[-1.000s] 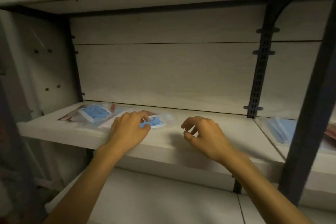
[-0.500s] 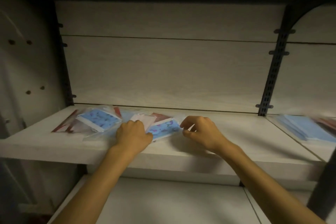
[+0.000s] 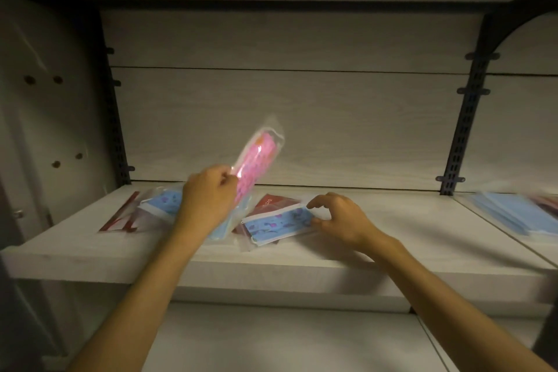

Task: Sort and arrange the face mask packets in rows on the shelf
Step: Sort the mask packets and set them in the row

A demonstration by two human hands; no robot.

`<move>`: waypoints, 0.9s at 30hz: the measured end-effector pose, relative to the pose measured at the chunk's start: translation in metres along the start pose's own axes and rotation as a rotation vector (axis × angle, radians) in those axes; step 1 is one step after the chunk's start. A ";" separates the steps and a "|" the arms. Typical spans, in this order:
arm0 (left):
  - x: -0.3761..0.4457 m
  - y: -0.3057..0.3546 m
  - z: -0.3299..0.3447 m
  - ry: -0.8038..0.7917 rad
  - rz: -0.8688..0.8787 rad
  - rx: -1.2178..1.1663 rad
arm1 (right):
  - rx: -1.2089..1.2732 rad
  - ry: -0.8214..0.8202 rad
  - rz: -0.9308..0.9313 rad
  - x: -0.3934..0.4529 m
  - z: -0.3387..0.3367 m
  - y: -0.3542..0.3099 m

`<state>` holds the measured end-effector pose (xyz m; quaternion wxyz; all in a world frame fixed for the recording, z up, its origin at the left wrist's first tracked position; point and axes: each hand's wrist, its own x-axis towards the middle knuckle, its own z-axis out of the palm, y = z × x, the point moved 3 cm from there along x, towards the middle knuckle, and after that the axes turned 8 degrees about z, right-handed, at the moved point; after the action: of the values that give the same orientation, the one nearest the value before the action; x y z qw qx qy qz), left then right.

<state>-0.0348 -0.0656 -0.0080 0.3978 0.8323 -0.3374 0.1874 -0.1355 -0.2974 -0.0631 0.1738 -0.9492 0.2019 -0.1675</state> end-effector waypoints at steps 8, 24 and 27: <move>0.005 -0.022 -0.018 -0.027 -0.383 -0.750 | -0.108 -0.241 0.031 0.007 0.012 0.002; -0.008 -0.083 0.004 -0.226 -0.652 -0.554 | -0.252 0.018 0.070 -0.003 0.017 -0.011; -0.008 -0.087 0.009 -0.198 -0.631 -0.569 | -0.180 -0.015 0.053 0.003 0.023 -0.017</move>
<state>0.0213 -0.0300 -0.0649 0.6146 0.7660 -0.1415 -0.1244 -0.1191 -0.2779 -0.0755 0.0937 -0.9565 0.2400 -0.1370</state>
